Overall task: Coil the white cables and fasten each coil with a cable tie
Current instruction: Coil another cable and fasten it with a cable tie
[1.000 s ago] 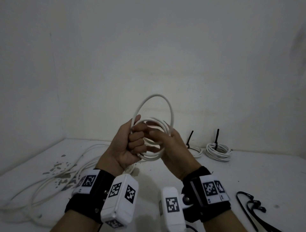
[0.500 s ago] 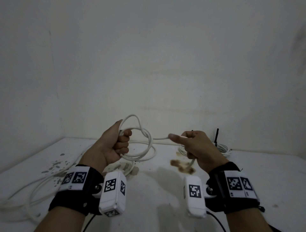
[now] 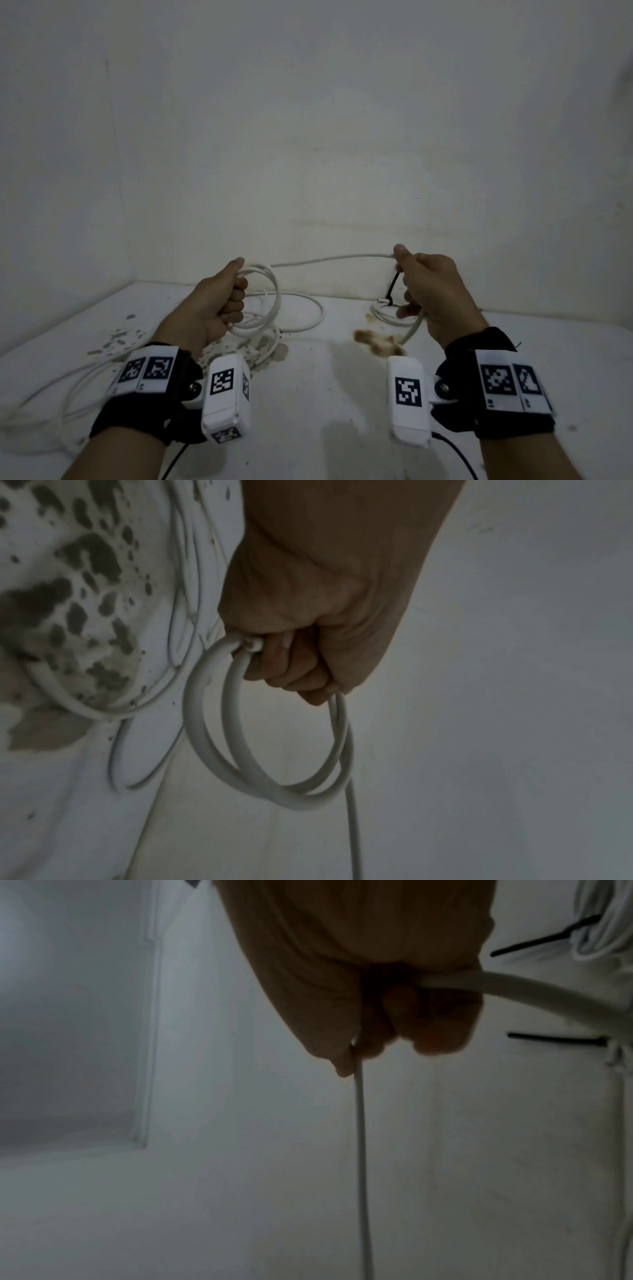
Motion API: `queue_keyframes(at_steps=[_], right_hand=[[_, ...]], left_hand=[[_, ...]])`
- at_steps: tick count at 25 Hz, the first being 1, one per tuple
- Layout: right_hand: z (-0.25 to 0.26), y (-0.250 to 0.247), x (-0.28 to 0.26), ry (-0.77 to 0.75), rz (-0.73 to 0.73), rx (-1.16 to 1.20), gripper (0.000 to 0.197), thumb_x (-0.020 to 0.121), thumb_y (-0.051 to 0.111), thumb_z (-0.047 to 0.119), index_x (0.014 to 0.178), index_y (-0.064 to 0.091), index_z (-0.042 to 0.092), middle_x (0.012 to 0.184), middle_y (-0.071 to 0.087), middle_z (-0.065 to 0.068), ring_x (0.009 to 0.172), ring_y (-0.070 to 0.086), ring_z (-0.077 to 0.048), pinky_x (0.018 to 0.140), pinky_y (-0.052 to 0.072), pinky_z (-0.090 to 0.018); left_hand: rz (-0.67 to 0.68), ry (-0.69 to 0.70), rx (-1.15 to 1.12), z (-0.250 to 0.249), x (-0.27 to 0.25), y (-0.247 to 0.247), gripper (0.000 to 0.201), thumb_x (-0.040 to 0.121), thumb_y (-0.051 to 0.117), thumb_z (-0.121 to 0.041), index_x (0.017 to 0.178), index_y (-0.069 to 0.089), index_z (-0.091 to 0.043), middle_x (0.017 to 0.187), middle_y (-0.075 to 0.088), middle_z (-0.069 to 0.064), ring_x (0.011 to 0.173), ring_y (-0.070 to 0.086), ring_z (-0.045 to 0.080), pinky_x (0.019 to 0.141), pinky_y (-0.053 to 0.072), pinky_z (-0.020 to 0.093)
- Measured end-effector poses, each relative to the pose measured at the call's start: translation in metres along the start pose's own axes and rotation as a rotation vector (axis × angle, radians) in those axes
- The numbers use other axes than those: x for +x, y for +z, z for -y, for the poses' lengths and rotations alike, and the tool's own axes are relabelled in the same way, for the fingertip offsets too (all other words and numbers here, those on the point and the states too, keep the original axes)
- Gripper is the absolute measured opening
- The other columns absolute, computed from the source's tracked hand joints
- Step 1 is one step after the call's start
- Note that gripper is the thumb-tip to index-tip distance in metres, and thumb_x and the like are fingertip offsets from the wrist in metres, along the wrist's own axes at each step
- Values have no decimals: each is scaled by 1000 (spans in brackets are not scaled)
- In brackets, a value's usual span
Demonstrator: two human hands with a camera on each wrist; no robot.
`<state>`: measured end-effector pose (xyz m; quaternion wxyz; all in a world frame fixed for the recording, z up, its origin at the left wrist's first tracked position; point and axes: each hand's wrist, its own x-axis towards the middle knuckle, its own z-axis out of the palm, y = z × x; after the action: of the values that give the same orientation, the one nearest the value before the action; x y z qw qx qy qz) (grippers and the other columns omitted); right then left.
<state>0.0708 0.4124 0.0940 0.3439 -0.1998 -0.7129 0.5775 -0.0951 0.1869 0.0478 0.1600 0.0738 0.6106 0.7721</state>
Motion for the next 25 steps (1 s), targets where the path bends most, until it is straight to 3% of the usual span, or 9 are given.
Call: queue_keyframes(at_steps=[4, 6, 8, 10, 13, 16, 18, 21, 25], right_hand=[[-2, -2, -3, -57, 240, -380, 21, 99, 48, 15, 102, 68, 8, 79, 65, -8, 56, 60, -21, 52, 55, -32], [-5, 7, -10, -92, 359, -509, 26, 95, 55, 21, 120, 61, 18, 90, 69, -9, 66, 67, -19, 58, 56, -31], [-9, 22, -15, -200, 415, -649, 40, 96, 58, 33, 135, 50, 29, 111, 65, -4, 91, 66, -19, 76, 52, -29], [-13, 38, -21, -276, 459, -586, 43, 99, 54, 39, 141, 45, 32, 121, 60, -3, 105, 61, -19, 84, 47, -27], [-22, 53, -22, -395, 495, -516, 33, 103, 46, 38, 134, 53, 28, 114, 65, 1, 99, 59, -12, 76, 40, -22], [-25, 49, -17, -408, 446, -411, 25, 102, 50, 40, 113, 67, 26, 67, 60, 18, 57, 52, 2, 54, 34, -10], [-25, 46, -16, -439, 423, -376, 20, 101, 54, 33, 106, 70, 23, 48, 51, 24, 46, 48, 2, 47, 31, -9], [-26, 47, -14, -372, 347, -197, 16, 99, 59, 31, 100, 71, 21, 42, 44, 19, 43, 40, -2, 47, 29, -10], [-22, 52, -12, -195, 331, 47, 7, 92, 70, 20, 91, 72, 13, 60, 47, 3, 55, 38, -10, 52, 34, -20]], left_hand=[[50, -23, -3, -5, -4, 5, 50, 93, 49, -59, 63, 35, -22, 47, 20, -9, 33, 14, 5, 33, 13, 15], [119, -40, 39, -5, -9, 12, 49, 93, 50, -58, 63, 35, -22, 48, 19, -9, 33, 14, 5, 32, 13, 16], [189, -37, 104, -6, -17, 24, 47, 95, 52, -53, 63, 37, -21, 49, 19, -9, 34, 14, 5, 33, 13, 17], [231, -17, 192, -6, -23, 38, 46, 94, 53, -53, 64, 41, -20, 51, 20, -8, 37, 14, 6, 34, 14, 18], [249, 17, 256, -5, -30, 51, 47, 94, 51, -56, 67, 46, -17, 54, 22, -7, 41, 15, 7, 38, 15, 20], [293, 5, 276, -4, -35, 56, 52, 93, 46, -62, 69, 48, -16, 55, 22, -6, 44, 14, 8, 41, 14, 21], [338, -8, 223, -4, -38, 58, 53, 92, 45, -64, 68, 49, -17, 55, 20, -6, 43, 12, 8, 42, 12, 21], [386, -9, 160, -6, -39, 61, 45, 93, 52, -56, 67, 45, -19, 53, 18, -8, 40, 12, 6, 41, 11, 20], [376, -28, 153, -7, -39, 61, 45, 93, 54, -52, 62, 41, -22, 51, 16, -9, 38, 11, 6, 38, 11, 19]])
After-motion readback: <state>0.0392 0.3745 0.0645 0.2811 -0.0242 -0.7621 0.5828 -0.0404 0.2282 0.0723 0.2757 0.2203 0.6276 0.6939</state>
